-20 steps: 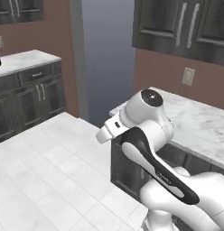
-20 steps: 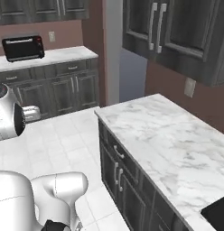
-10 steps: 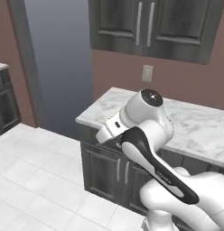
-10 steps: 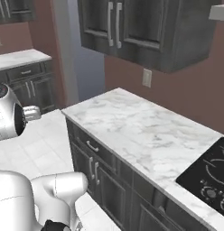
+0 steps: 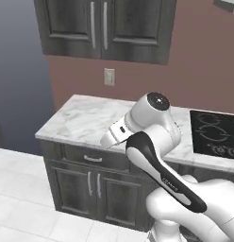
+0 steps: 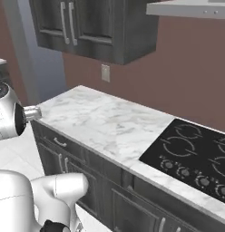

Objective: Turn on the sink faucet. Then move the garlic from the counter to the sink. Turn off the sink. Move the vegetable from the sink to the pot next to the stove. Finally move the pot to the rear left burner.

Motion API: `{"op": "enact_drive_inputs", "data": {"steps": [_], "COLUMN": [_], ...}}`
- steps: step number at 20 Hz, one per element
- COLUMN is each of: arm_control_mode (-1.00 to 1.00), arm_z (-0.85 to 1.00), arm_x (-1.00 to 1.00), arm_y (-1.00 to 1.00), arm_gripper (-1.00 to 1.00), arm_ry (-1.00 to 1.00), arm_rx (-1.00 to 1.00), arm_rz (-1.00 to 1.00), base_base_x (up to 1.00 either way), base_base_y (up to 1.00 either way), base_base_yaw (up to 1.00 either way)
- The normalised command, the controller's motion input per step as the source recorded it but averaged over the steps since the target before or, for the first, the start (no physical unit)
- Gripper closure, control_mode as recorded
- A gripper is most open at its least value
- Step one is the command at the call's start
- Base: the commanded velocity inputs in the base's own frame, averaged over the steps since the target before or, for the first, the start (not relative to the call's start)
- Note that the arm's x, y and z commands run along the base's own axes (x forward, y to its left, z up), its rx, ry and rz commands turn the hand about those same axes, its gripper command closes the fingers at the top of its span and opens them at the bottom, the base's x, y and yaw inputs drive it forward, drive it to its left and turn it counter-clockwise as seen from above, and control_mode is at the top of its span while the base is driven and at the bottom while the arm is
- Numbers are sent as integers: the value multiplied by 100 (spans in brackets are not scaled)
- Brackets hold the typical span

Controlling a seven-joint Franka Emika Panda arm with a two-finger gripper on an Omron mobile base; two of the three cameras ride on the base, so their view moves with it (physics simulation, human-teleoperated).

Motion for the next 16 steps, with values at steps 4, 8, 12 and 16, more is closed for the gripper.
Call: {"op": "enact_drive_inputs", "data": {"steps": [4,8,12,16], "arm_control_mode": [100,100,100,100], "arm_z": [0,0,0,0], "arm_x": [0,0,0,0], "arm_y": [0,0,0,0], "arm_gripper": [100,100,100,100], "arm_ry": [0,0,0,0], "arm_rx": [0,0,0,0], "arm_rz": [0,0,0,0], "base_base_x": [0,3,11,23], "base_base_y": [-67,-61,-55,-54], "base_base_yaw": [-39,-39,-38,-38]}}
